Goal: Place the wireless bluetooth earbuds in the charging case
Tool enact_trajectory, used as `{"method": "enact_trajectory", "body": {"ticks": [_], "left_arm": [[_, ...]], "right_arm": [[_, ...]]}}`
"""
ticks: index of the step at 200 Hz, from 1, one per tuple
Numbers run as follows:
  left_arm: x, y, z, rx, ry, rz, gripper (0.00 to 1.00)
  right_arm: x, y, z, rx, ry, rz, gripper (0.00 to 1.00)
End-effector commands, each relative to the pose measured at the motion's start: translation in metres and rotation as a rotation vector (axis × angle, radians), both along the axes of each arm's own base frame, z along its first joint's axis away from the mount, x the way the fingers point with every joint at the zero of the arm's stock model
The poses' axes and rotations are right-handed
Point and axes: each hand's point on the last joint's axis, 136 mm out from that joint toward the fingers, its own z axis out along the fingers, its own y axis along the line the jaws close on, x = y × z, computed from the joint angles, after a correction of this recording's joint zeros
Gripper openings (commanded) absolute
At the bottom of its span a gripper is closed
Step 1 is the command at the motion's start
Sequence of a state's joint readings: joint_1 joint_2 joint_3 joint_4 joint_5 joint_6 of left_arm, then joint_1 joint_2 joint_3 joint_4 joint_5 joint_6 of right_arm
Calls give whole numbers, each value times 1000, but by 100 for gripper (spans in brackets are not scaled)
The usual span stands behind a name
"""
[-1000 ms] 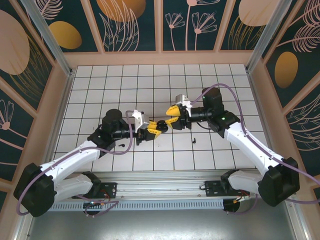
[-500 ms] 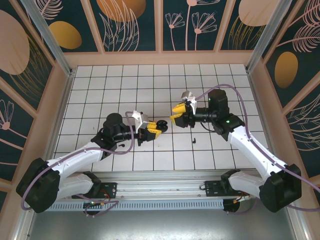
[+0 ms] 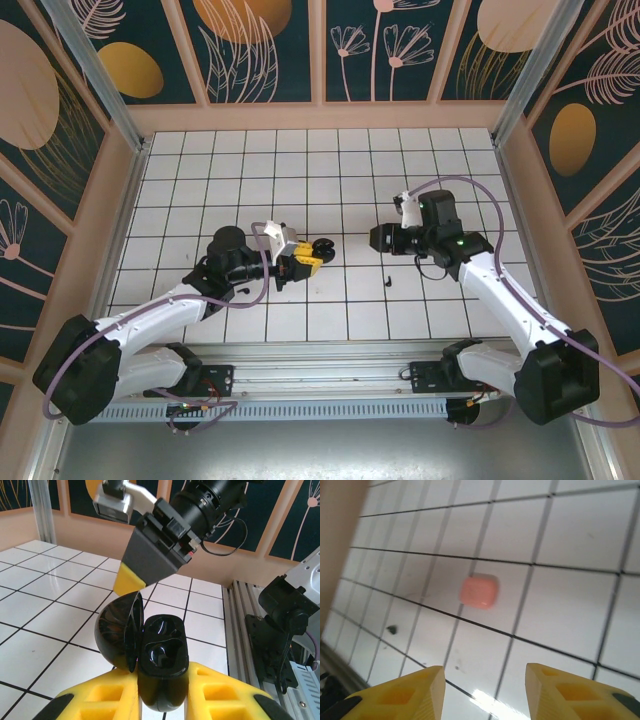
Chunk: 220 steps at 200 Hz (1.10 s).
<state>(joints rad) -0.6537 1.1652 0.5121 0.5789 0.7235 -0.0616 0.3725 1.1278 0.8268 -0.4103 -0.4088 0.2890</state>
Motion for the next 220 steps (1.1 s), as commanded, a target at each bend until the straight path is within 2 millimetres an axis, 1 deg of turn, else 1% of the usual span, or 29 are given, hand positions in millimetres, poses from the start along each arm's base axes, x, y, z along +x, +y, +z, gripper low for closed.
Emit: {"method": "enact_trajectory", "body": {"ticks": [1, 16, 48, 69, 95, 134, 148, 169, 181, 220], "left_arm": [[0, -3, 3, -4, -8, -11, 22], [-1, -3, 3, -3, -3, -18, 21], [-1, -3, 5, 0, -7, -17, 22], [0, -2, 5, 7, -10, -8, 21], [0, -3, 4, 9, -6, -10, 21], [0, -3, 7, 3, -6, -13, 21], [1, -3, 7, 5, -8, -9, 22], [1, -2, 6, 9, -7, -8, 22], [1, -2, 6, 10, -8, -6, 22], [1, -2, 5, 13, -4, -6, 22]], "right_arm": [[-11, -27, -43, -122, 163, -135, 45], [-10, -23, -57, -133, 196, -114, 43], [-8, -18, -91, -206, 270, -75, 43], [-6, -17, -106, -264, 296, -54, 43], [-2, -12, -116, -285, 312, -26, 43], [-6, 2, -128, -286, 342, 45, 43], [-7, 5, -132, -290, 355, 58, 43], [-6, 0, -137, -321, 363, 41, 43], [-5, -6, -140, -350, 368, 18, 43], [-6, -20, -143, -416, 381, -32, 43]]}}
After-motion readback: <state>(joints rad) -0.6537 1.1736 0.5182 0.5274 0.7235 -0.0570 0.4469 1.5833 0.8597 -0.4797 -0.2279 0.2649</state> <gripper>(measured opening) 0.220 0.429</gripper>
